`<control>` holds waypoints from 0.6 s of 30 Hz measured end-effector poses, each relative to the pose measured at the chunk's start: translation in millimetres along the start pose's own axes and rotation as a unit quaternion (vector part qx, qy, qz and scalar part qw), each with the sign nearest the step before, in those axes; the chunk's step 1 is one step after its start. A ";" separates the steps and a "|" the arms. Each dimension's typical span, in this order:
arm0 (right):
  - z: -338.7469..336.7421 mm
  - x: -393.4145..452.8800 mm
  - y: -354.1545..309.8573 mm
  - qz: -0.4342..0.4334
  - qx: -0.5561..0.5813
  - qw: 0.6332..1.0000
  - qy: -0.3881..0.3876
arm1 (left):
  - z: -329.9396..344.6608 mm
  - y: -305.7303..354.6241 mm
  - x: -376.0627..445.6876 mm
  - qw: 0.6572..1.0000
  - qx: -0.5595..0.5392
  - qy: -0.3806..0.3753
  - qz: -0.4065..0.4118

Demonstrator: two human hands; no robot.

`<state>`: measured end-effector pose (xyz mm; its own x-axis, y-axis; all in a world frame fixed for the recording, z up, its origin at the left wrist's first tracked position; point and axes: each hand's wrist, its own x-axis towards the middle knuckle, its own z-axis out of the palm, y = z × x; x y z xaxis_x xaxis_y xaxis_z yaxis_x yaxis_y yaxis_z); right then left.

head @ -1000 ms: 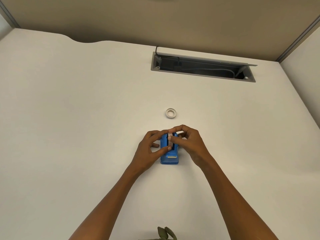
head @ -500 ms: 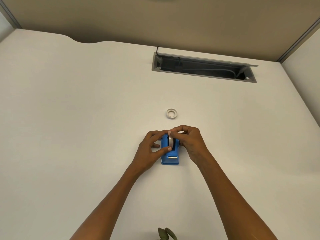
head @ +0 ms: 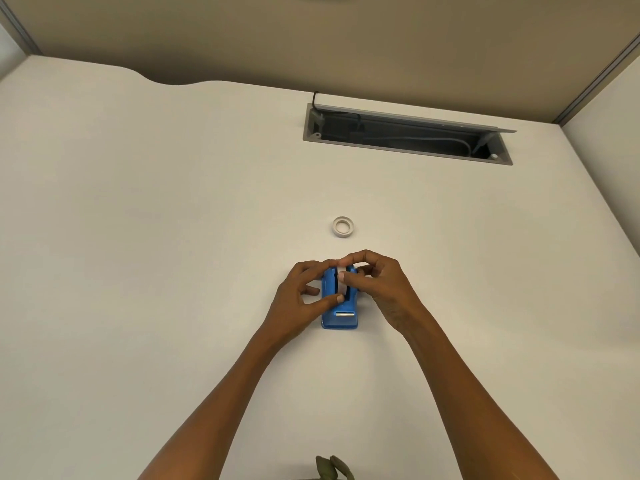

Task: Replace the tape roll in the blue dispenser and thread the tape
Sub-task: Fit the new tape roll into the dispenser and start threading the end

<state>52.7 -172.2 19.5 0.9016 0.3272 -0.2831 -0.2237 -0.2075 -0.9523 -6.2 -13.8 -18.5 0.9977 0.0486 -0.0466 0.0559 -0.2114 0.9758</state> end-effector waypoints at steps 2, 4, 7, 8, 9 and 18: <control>-2.4 -0.9 1.4 -0.005 0.005 1.000 -0.011 | -0.1 1.1 0.2 1.000 -0.011 0.005 -0.010; -4.7 -1.8 3.4 -0.003 0.013 1.000 -0.019 | 1.0 2.3 -0.4 1.000 -0.015 0.015 -0.011; -3.3 -2.7 5.0 0.000 0.030 1.000 -0.007 | 2.6 2.8 -0.7 1.000 -0.008 0.024 -0.005; -2.0 -2.6 4.9 -0.001 0.032 0.999 0.002 | 2.5 2.7 -0.5 1.000 -0.008 0.022 -0.005; -0.9 -2.4 4.7 -0.002 0.032 0.999 0.010 | 2.1 2.7 -0.3 1.000 -0.008 0.019 -0.006; 4.7 2.0 2.4 0.017 0.041 0.998 0.037 | 0.0 1.8 -0.1 1.000 -0.012 0.009 -0.007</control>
<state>52.2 -167.7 16.1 0.9172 0.2510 -0.3095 -0.2822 -0.1394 -0.9492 -6.2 -14.1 -16.7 0.9960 0.0687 -0.0567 0.0687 -0.1876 0.9798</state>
